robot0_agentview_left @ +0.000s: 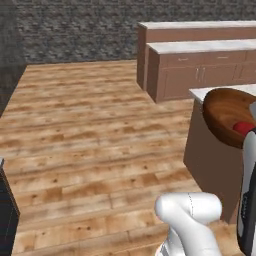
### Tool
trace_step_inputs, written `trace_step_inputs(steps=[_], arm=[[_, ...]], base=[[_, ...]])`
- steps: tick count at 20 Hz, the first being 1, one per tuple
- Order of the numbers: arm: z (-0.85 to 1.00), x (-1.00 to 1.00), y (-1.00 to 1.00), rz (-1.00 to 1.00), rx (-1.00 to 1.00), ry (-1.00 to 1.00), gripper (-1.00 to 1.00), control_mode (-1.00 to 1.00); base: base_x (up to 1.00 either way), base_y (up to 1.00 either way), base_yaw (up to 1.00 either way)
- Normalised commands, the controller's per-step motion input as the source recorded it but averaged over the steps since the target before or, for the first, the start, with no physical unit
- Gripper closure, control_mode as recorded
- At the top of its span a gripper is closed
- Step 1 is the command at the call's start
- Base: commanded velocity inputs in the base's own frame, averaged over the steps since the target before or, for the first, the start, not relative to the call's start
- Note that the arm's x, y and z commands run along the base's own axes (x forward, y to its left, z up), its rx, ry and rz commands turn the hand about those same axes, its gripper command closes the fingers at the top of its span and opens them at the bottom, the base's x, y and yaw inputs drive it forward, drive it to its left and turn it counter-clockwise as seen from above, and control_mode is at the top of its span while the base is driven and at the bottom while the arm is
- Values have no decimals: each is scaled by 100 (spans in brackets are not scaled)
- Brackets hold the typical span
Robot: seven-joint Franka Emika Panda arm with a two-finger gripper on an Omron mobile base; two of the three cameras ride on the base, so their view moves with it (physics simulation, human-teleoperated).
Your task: Pick the tomato from the cabinet and place it in the bowl. Then pick the bowl and place it in the sink. Then turn on the sink facuet.
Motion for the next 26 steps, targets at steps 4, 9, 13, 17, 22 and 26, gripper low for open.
trace_step_inputs(steps=[4, 9, 13, 17, 22, 26], arm=[[0, 0, 0, 0, 0, 0, 100, 100], [0, 0, 0, 0, 0, 0, 100, 100], [0, 0, 0, 0, 0, 0, 100, 100], [0, 0, 0, 0, 0, 0, 100, 100], [0, 0, 0, 0, 0, 0, 100, 100], [0, 0, 0, 0, 0, 0, 100, 100]], base=[[88, 32, 55], [69, 5, 75], [45, 0, 84], [50, 0, 85], [54, 2, 81], [54, 2, 77]])
